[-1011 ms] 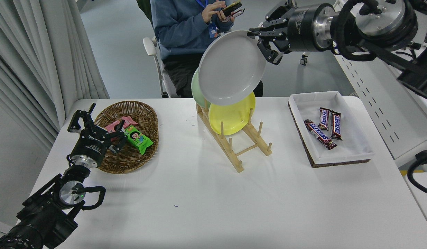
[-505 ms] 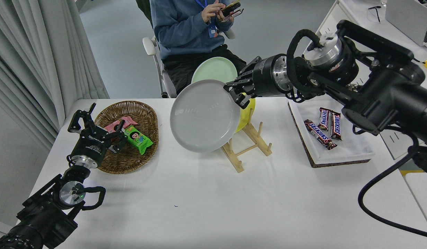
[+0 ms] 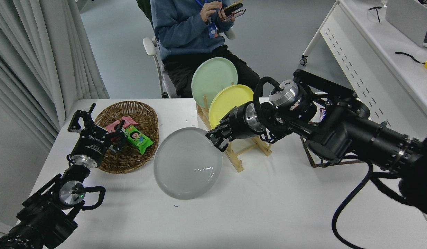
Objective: Place the plate on the table
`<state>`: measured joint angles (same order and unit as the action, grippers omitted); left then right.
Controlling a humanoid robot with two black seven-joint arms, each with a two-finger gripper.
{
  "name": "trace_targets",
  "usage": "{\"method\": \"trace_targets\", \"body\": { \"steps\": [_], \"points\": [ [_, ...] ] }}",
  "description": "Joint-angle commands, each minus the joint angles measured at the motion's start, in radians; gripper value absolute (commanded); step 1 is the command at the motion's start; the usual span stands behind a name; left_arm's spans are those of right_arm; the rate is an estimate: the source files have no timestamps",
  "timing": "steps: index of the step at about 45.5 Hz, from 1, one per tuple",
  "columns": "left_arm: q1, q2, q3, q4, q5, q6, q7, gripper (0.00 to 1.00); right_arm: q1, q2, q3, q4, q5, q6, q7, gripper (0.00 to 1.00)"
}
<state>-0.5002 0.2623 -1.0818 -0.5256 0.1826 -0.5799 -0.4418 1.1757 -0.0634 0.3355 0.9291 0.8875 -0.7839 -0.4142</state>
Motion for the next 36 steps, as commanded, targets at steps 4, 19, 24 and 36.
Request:
{"method": "trace_targets", "body": {
  "steps": [4,19,24,36],
  "points": [
    [0.0,0.0,0.0,0.001,0.0,0.0,0.0,1.0,-0.05,0.063,-0.044,-0.118,0.007,-0.001,-0.001,0.0],
    [0.0,0.0,0.0,0.001,0.0,0.0,0.0,1.0,-0.094,0.063,-0.099,-0.125,0.005,-0.001,0.0,0.0],
    [0.0,0.0,0.0,-0.001,0.0,0.0,0.0,1.0,-0.107,0.063,-0.104,-0.125,0.013,-0.001,-0.001,0.0],
    [0.0,0.0,0.0,-0.001,0.0,0.0,0.0,1.0,-0.12,0.063,-0.107,-0.125,0.065,-0.001,0.0,0.0]
  ]
}}
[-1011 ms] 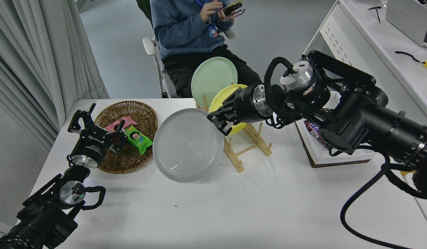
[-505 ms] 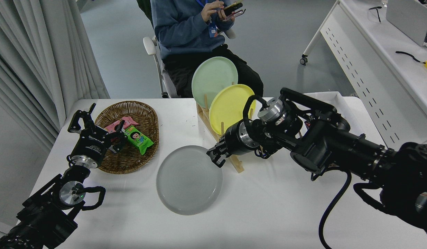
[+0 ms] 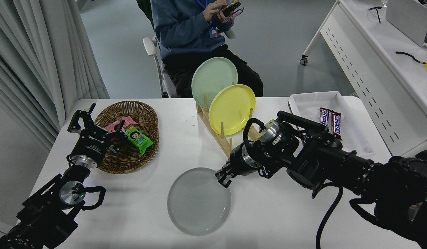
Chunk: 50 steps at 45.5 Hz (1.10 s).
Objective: Place the plate on the table
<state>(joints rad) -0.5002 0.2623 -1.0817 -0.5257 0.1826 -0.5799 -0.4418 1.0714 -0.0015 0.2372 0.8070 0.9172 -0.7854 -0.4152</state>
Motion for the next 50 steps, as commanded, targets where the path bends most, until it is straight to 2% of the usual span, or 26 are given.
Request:
{"method": "trace_targets", "body": {
  "steps": [1,19,50],
  "points": [
    [0.0,0.0,0.0,0.001,0.0,0.0,0.0,1.0,-0.016,0.001,-0.009,-0.003,0.041,0.0,0.001,0.0],
    [0.0,0.0,0.0,0.0,0.0,0.0,0.0,1.0,-0.016,0.001,-0.007,-0.055,0.14,0.0,0.001,0.0],
    [0.0,0.0,0.0,0.0,0.0,0.0,0.0,1.0,-0.025,0.001,0.005,-0.152,0.155,0.0,0.001,0.0]
  ]
}}
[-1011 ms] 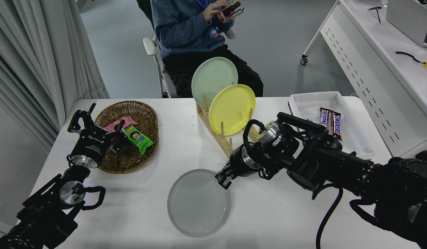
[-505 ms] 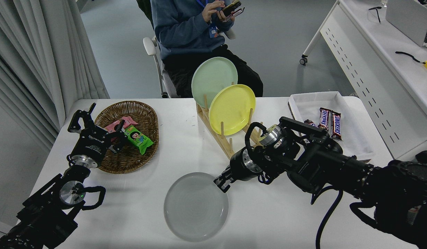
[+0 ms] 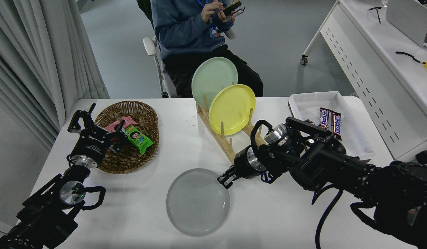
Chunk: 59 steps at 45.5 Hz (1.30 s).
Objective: Place the plate on the table
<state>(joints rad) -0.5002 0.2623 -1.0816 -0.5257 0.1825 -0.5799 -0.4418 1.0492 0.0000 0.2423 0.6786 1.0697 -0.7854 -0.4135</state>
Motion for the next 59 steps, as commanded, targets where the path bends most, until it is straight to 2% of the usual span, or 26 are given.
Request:
{"method": "trace_targets", "body": {
  "steps": [1,59],
  "points": [
    [0.0,0.0,-0.001,0.0,0.0,0.0,0.0,1.0,-0.003,0.0,0.0,-0.024,0.004,0.0,-0.001,0.0],
    [0.0,0.0,0.0,0.001,0.0,0.0,0.0,1.0,-0.029,0.0,0.051,-0.013,0.024,0.0,-0.001,0.0]
  ]
}}
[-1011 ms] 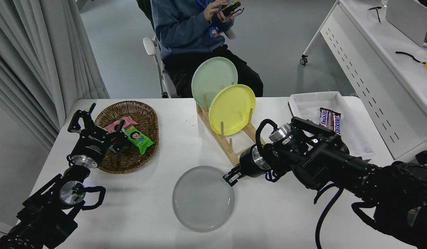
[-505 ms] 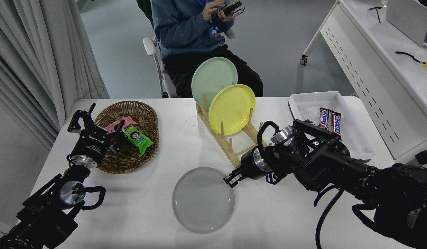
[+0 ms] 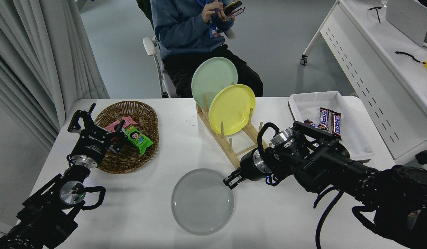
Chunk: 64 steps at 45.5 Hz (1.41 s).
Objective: Place the plate on the table
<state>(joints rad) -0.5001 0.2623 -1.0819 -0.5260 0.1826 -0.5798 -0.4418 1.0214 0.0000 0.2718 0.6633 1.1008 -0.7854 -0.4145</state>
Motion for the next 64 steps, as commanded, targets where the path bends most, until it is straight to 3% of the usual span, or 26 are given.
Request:
{"method": "trace_targets", "body": {
  "steps": [1,46,47,48,49,50,64],
  "points": [
    [0.0,0.0,0.0,0.001,0.0,0.0,0.0,1.0,-0.001,0.0,0.021,0.002,-0.007,0.0,0.0,0.0],
    [0.0,0.0,0.0,0.0,0.0,0.0,0.0,1.0,-0.043,0.0,0.023,0.004,-0.056,0.0,0.0,0.0],
    [0.0,0.0,0.0,0.001,0.0,0.0,0.0,1.0,-0.041,0.0,0.023,0.006,-0.056,0.0,0.0,0.15],
    [0.0,0.0,0.0,0.001,0.0,0.0,0.0,1.0,-0.041,0.0,0.023,0.006,-0.056,0.0,0.0,0.48],
    [0.0,0.0,0.0,0.0,0.0,0.0,0.0,1.0,-0.041,0.0,0.024,0.006,-0.055,0.0,-0.001,0.94],
    [0.0,0.0,0.0,0.0,0.0,0.0,0.0,1.0,-0.041,0.0,0.024,0.006,-0.055,0.0,-0.003,1.0],
    [0.0,0.0,0.0,0.0,0.0,0.0,0.0,1.0,-0.027,0.0,0.021,0.041,-0.101,0.0,-0.001,1.0]
  ]
}}
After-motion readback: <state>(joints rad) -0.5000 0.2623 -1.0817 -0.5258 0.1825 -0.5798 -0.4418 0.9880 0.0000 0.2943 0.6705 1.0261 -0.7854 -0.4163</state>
